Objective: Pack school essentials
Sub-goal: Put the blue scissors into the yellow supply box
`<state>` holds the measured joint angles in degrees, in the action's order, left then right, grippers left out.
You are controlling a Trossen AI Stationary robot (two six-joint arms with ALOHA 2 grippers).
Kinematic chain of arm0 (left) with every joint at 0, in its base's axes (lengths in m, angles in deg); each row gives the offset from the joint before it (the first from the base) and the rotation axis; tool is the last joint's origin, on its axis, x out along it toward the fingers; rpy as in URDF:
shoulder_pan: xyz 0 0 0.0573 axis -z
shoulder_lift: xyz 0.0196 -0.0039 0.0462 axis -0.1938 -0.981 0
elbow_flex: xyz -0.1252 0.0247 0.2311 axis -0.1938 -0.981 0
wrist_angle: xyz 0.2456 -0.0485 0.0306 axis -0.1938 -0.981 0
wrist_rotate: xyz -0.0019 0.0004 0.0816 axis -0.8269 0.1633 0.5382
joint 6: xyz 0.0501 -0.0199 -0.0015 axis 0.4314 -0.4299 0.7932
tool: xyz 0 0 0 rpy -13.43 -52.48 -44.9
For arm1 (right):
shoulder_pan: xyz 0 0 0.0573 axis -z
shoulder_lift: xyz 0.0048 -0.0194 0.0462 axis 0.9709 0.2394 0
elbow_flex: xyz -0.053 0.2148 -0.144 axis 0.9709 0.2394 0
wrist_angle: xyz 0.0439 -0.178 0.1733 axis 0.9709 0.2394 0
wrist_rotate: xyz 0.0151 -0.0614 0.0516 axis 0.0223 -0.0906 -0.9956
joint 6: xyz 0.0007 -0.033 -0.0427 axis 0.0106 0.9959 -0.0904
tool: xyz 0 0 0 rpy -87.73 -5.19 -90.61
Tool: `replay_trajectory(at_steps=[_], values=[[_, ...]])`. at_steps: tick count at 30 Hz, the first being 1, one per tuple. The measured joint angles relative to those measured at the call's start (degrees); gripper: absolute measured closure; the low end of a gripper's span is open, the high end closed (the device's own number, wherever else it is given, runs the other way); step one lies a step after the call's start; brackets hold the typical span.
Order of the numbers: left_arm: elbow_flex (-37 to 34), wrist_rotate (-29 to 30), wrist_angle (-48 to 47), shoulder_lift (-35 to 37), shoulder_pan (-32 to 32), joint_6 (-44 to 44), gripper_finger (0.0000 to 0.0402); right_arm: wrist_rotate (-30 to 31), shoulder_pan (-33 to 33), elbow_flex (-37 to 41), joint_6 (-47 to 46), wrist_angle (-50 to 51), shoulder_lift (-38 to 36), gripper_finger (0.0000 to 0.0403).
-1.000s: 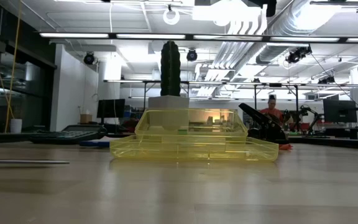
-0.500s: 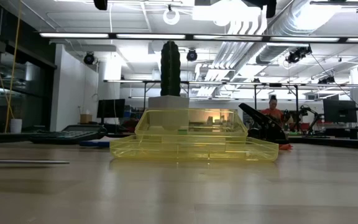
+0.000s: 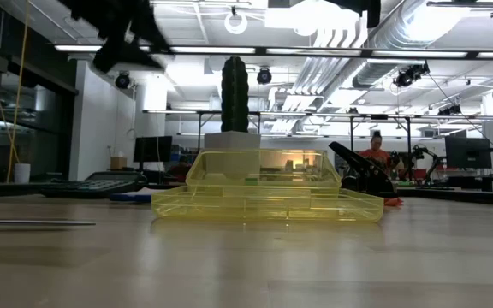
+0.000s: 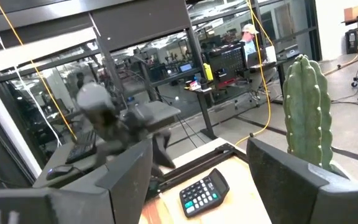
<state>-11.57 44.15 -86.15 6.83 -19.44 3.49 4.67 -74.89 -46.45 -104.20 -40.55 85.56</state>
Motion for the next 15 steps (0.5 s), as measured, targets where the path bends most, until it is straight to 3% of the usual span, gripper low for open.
replay_trajectory(at_steps=[6, 15], values=[[-0.03, -6.71, -16.83, -10.80, -2.60, -14.39, 0.0229, 0.66, 0.00, 0.00, 0.16, 0.86, 0.00, 0.0149], [-0.03, -12.85, -16.96, -26.64, -2.70, -23.40, 0.0229, 0.92, 0.00, 0.00, 0.16, 1.19, 0.00, 0.0149]])
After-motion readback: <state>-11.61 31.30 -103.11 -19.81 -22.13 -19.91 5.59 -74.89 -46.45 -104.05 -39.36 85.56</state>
